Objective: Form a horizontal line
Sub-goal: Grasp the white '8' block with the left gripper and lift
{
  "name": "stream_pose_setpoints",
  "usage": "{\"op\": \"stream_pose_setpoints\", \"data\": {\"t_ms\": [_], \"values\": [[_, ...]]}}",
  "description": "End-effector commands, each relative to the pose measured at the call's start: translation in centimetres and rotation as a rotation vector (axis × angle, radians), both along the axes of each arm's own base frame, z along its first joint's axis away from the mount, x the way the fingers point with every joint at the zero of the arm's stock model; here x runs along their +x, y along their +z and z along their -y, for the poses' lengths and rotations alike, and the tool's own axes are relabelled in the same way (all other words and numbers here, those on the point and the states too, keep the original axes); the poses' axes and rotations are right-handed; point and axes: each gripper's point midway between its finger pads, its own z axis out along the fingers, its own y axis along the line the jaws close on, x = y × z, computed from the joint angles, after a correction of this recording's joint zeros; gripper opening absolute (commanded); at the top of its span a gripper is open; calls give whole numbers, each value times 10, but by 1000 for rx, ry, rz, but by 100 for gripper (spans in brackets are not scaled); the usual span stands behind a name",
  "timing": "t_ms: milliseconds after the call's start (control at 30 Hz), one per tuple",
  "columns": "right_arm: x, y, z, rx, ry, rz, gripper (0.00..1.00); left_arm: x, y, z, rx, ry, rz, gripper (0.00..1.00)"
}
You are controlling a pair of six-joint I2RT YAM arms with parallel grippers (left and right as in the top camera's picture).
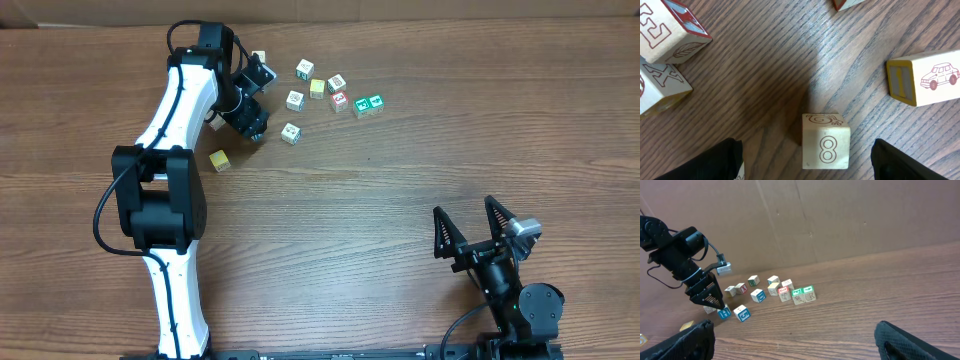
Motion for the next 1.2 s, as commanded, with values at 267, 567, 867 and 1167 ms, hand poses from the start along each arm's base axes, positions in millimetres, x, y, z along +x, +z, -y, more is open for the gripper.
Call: {"op": "stream_pose_setpoints", "data": {"t_ms": [267,567,867,1167], "values": [[0,-3,-1,-3,7,1,100,-6,-39,8,-5,-36,-73,71],[0,-3,-1,-3,8,1,100,6,-37,13,-23,-10,-30,60],[0,-3,-1,-3,8,1,100,2,-38,14,-21,-11,-46,43],[0,-3,-1,-3,8,1,100,-1,-39,8,15,5,-59,34]]}}
